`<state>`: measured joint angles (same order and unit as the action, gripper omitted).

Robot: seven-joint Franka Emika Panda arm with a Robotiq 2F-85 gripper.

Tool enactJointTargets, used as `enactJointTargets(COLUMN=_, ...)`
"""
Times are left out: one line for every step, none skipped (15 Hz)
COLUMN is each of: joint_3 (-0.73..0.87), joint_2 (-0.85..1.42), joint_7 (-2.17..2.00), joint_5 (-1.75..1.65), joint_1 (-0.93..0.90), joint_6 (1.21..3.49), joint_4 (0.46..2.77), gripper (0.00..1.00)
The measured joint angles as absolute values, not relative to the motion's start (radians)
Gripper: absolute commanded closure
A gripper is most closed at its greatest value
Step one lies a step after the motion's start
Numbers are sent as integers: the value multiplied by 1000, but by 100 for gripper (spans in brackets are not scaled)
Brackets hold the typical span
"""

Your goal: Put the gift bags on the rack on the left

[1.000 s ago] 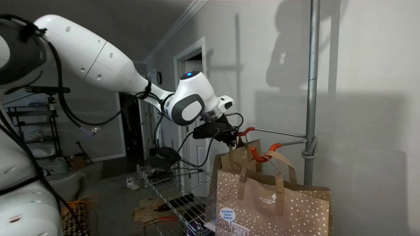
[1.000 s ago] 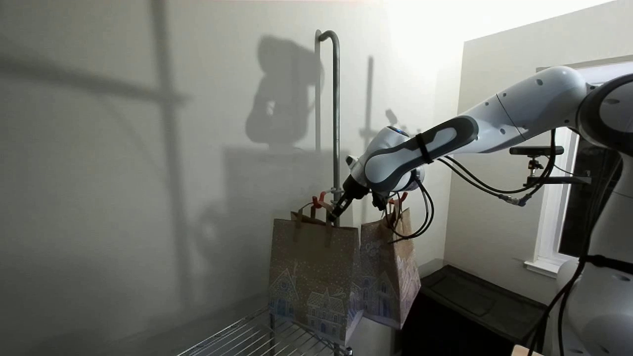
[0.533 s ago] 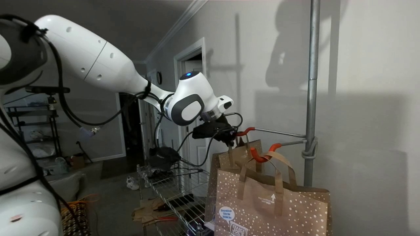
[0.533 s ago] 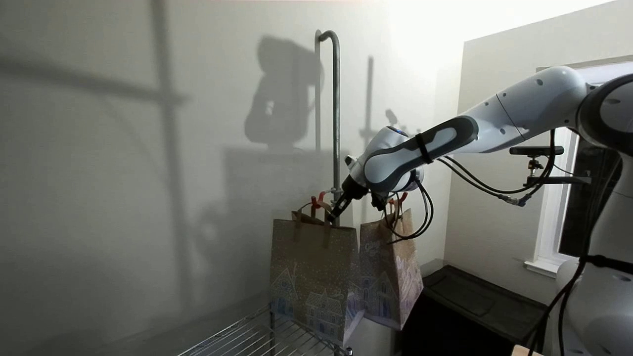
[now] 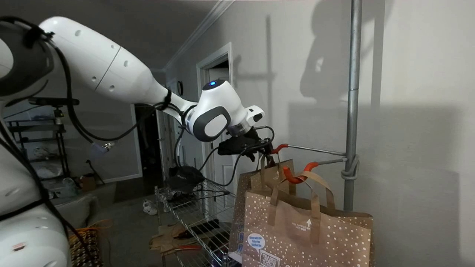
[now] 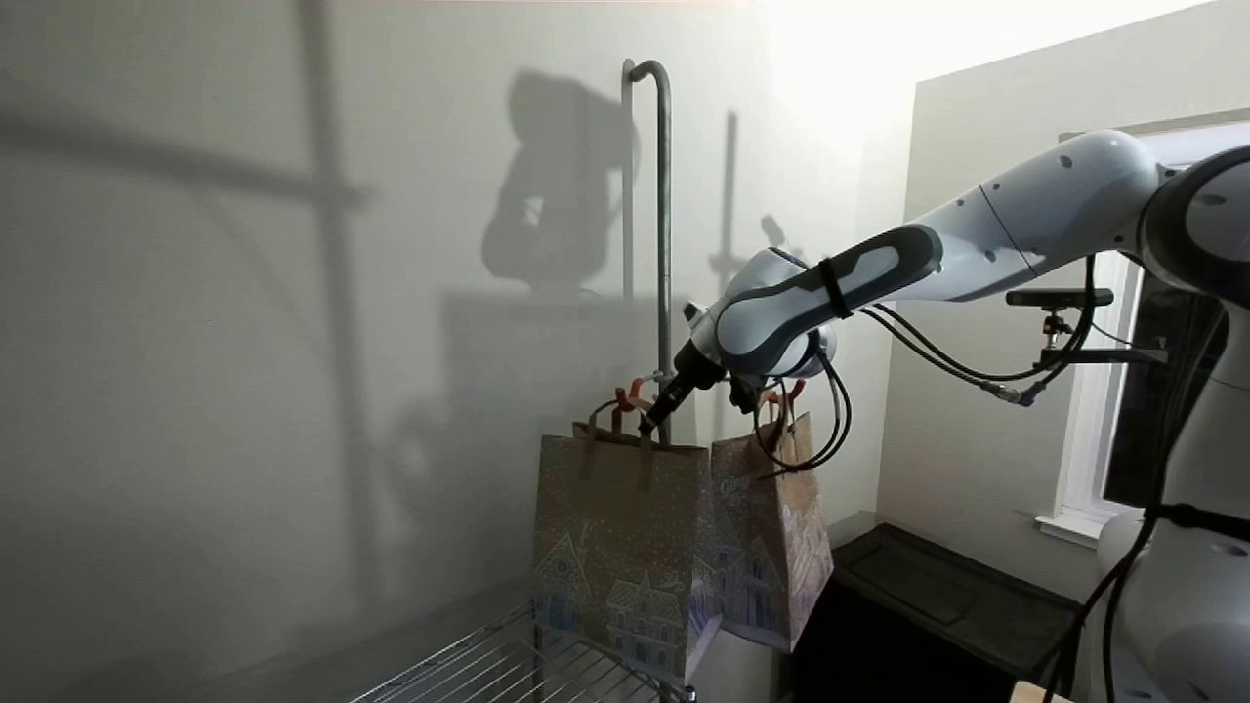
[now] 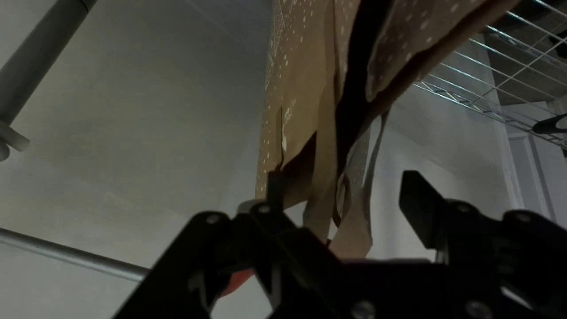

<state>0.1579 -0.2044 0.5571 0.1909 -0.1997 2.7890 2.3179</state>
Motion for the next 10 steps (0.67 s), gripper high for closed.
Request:
enactJointTargets(joint_3=158, joint_2=-204, joint_7=557, joint_5=204, joint_1=-204, joint_6=2796, joint_4=2318, gripper=0)
enactJointTargets(joint_3=158, joint_2=-204, joint_7=557, joint_5=215, joint_1=-209, joint_6=2801, joint_4=2318, gripper=0)
enactJointTargets(joint_3=158, joint_2=-203, joint_7=557, joint_5=223, joint_1=-215, joint_6=2805, joint_4=2318, gripper=0)
enactJointTargets(joint_3=158, joint_2=-200, joint_7=557, joint_5=229, joint_1=-219, joint_6=2810, joint_4=2318, gripper=4)
enactJointTargets(joint_3=158, joint_2=-197, joint_7=557, joint_5=232, joint_1=-220, joint_6=2815, joint_4=2318, gripper=9)
enactJointTargets(joint_3=159, joint_2=-191, joint_7=555, joint_5=235, joint_1=-221, joint_6=2823, joint_4=2317, gripper=23)
enactJointTargets(joint_3=160, joint_2=-184, joint_7=553, joint_5=236, joint_1=-221, joint_6=2830, joint_4=2316, gripper=33)
enactJointTargets(joint_3=163, joint_2=-175, joint_7=551, joint_5=236, joint_1=-221, joint_6=2835, joint_4=2314, gripper=41)
enactJointTargets(joint_3=168, joint_2=-164, joint_7=551, joint_5=236, joint_1=-221, joint_6=2837, joint_4=2310, gripper=47)
enactJointTargets(joint_3=173, joint_2=-152, joint_7=550, joint_5=237, joint_1=-221, joint_6=2837, joint_4=2303, gripper=55)
